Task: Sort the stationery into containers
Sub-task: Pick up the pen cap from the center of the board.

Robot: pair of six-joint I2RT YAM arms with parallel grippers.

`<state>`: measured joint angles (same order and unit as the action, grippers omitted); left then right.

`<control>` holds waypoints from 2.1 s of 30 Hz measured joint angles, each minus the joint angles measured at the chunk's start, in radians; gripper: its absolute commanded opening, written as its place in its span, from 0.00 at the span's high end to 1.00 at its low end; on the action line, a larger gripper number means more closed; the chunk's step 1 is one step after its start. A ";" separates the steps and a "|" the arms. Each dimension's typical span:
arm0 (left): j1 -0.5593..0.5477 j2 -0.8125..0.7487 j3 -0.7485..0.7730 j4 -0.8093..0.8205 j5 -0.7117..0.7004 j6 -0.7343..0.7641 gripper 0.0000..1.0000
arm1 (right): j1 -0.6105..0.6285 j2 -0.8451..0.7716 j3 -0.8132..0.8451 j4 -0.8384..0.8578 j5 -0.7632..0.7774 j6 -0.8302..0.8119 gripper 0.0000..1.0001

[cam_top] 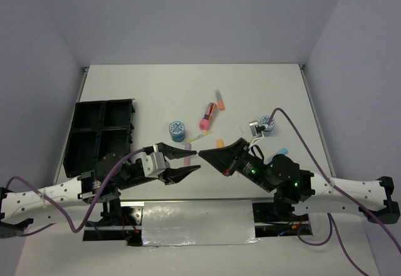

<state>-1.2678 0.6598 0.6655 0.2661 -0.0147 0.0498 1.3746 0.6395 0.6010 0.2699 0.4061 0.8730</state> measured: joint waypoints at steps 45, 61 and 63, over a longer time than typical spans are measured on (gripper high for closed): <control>-0.005 -0.034 0.014 -0.079 -0.041 -0.028 1.00 | 0.005 0.016 -0.095 0.144 -0.023 0.055 1.00; -0.003 -0.063 0.005 -0.079 -0.072 -0.025 1.00 | 0.000 0.077 -0.118 0.260 -0.001 0.141 1.00; -0.003 -0.063 0.004 -0.079 -0.074 -0.024 1.00 | -0.001 0.079 -0.118 0.260 0.000 0.144 1.00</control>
<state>-1.2705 0.5968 0.6693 0.1867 -0.0887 0.0254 1.3739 0.7185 0.4828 0.5297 0.4061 1.0172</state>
